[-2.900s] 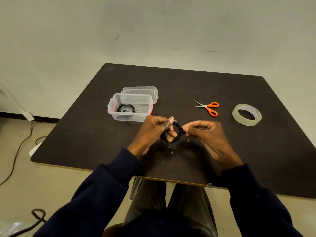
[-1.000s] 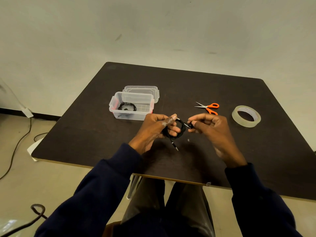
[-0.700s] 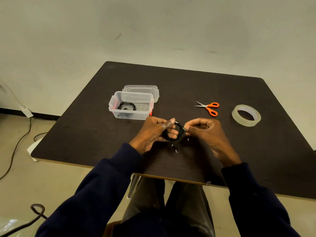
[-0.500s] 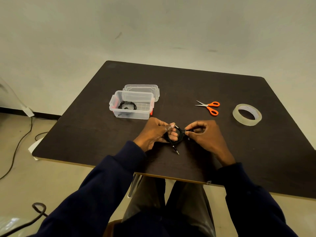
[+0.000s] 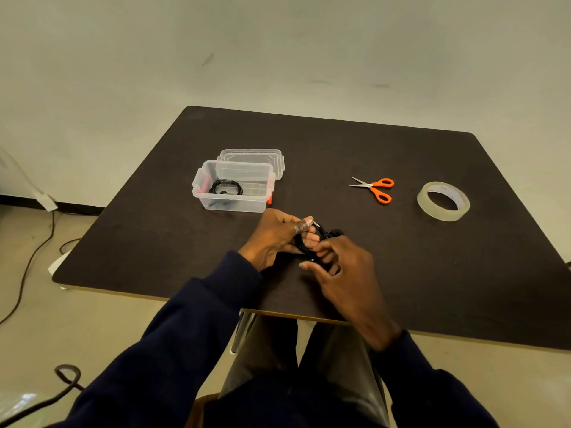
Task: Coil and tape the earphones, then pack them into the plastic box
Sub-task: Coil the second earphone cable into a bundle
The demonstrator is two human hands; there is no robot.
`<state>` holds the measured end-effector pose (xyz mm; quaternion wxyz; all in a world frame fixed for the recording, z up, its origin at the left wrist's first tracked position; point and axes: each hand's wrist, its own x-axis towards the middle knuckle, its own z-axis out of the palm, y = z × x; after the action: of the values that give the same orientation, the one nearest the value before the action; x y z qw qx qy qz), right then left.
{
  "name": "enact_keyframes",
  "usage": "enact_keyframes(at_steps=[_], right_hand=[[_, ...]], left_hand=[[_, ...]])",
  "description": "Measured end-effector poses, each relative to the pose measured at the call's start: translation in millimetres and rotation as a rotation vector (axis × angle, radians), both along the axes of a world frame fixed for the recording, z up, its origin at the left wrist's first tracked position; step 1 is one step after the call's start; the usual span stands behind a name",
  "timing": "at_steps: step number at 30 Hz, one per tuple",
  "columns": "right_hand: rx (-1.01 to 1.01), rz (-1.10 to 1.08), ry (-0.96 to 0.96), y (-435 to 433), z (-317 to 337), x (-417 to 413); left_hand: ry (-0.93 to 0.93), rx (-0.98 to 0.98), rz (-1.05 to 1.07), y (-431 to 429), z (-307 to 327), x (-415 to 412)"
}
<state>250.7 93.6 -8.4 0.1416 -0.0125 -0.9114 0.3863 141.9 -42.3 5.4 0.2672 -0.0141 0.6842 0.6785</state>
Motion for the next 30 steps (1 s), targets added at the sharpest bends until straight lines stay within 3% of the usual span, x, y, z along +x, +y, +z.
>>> enact_keyframes(at_steps=[5,12,26,30], right_hand=[[0.069,0.019,-0.03,5.5,-7.3,-8.9],[0.426,-0.018,0.139,18.1,7.3,-12.9],[0.351,0.123,0.32,14.4,-7.8,-25.2],[0.315,0.073,0.265,15.0,-11.4,-24.1]], left_hand=[[-0.024,0.028,0.017,-2.3,2.1,1.0],[-0.021,0.02,-0.003,-2.4,1.3,0.4],[-0.006,0.042,0.035,-1.1,1.8,0.6],[-0.037,0.067,0.036,-1.5,5.7,1.2]])
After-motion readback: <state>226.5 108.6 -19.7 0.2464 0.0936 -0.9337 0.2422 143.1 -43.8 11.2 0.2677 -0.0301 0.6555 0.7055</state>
